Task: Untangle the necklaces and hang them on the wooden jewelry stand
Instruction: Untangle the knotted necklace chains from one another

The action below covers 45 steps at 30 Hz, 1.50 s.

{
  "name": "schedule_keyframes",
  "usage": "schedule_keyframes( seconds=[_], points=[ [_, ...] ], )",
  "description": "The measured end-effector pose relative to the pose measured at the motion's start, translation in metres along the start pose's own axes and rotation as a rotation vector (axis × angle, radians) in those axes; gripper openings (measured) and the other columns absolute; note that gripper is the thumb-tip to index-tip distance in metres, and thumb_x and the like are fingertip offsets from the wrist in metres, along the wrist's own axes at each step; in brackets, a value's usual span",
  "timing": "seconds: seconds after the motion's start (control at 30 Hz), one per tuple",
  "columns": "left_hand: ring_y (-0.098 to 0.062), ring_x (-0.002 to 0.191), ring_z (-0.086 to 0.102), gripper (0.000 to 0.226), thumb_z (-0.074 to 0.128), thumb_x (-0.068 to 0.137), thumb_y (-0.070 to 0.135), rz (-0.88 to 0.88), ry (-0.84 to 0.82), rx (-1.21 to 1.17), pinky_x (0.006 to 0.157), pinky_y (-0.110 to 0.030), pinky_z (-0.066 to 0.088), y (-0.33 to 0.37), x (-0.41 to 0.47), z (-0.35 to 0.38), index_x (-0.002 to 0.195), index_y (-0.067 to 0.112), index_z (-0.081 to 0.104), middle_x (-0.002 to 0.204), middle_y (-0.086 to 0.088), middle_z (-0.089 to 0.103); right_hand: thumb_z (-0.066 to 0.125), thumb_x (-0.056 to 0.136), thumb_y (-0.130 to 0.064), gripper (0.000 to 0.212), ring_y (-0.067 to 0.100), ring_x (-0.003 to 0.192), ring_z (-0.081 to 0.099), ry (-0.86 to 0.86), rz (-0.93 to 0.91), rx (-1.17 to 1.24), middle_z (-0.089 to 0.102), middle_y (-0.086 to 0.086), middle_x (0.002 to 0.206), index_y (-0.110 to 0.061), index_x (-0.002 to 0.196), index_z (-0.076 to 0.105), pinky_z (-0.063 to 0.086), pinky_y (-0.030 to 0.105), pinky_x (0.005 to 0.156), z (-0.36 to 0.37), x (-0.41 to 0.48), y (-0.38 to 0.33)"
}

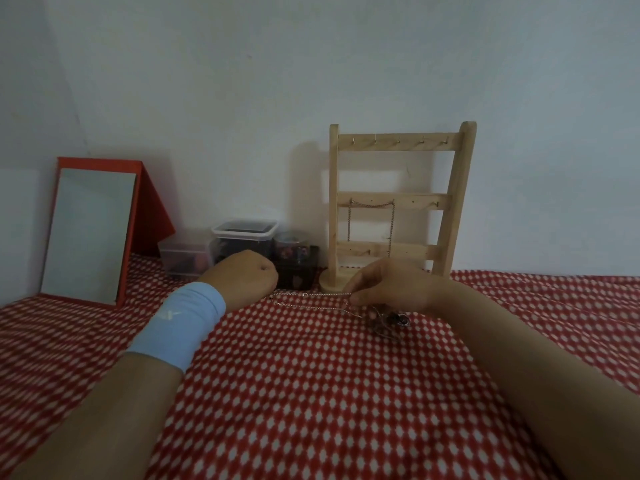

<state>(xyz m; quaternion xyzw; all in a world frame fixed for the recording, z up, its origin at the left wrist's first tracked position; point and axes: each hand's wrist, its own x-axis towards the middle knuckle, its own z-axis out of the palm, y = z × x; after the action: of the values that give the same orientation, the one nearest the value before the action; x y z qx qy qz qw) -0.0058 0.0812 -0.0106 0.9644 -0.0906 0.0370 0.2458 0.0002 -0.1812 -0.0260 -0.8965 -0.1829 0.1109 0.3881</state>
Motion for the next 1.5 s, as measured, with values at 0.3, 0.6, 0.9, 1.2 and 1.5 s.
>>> schedule_keyframes(
  seconds=[0.3, 0.6, 0.9, 1.2, 1.5],
  points=[
    [-0.022, 0.110, 0.059, 0.035, 0.042, 0.094, 0.026, -0.192, -0.367, 0.749, 0.095, -0.032, 0.049, -0.026, 0.005, 0.009, 0.119, 0.012, 0.063, 0.126, -0.007, 0.062, 0.074, 0.091, -0.019, 0.010, 0.002, 0.089, 0.072, 0.151, 0.005, 0.043, 0.078, -0.015, 0.092, -0.026, 0.091, 0.082, 0.058, 0.021, 0.084, 0.000, 0.004, 0.005],
    [-0.011, 0.095, 0.060, 0.020, 0.061, 0.092, 0.030, 0.195, -0.244, 0.010, 0.084, -0.023, 0.046, 0.035, -0.010, 0.063, 0.110, 0.022, 0.067, 0.098, 0.009, 0.064, 0.072, 0.092, -0.008, 0.014, 0.013, 0.087, 0.075, 0.206, -0.012, 0.268, 0.079, -0.004, 0.090, -0.019, 0.093, 0.081, 0.062, 0.030, 0.081, 0.001, 0.002, 0.001],
    [-0.010, 0.080, 0.064, 0.033, 0.057, 0.093, 0.031, 0.090, -0.075, -0.184, 0.072, -0.019, 0.043, 0.022, -0.008, 0.010, 0.068, 0.021, 0.075, 0.076, 0.012, 0.070, 0.068, 0.096, -0.022, 0.013, 0.002, 0.091, 0.069, 0.120, 0.030, -0.154, 0.076, -0.014, 0.092, -0.028, 0.093, 0.080, 0.054, 0.019, 0.084, -0.008, 0.002, 0.013],
    [-0.010, 0.059, 0.059, 0.034, 0.050, 0.099, 0.030, 0.113, -0.057, -0.239, 0.068, -0.022, 0.044, 0.023, -0.009, 0.002, 0.080, 0.019, 0.077, 0.055, 0.010, 0.062, 0.061, 0.099, -0.021, 0.024, 0.000, 0.102, 0.056, 0.074, 0.008, -0.325, 0.065, -0.017, 0.113, -0.029, 0.119, 0.071, 0.042, 0.020, 0.089, 0.002, 0.000, -0.007],
    [-0.010, 0.040, 0.034, 0.038, 0.054, 0.093, 0.017, 0.046, 0.231, -0.603, 0.042, -0.022, 0.028, 0.021, -0.004, 0.002, 0.056, 0.012, 0.060, 0.039, 0.007, 0.039, 0.062, 0.098, -0.041, 0.025, 0.012, 0.100, 0.071, -0.078, -0.056, -0.113, 0.078, -0.006, 0.102, -0.022, 0.102, 0.078, 0.049, 0.044, 0.106, 0.009, 0.001, -0.006]
  ],
)
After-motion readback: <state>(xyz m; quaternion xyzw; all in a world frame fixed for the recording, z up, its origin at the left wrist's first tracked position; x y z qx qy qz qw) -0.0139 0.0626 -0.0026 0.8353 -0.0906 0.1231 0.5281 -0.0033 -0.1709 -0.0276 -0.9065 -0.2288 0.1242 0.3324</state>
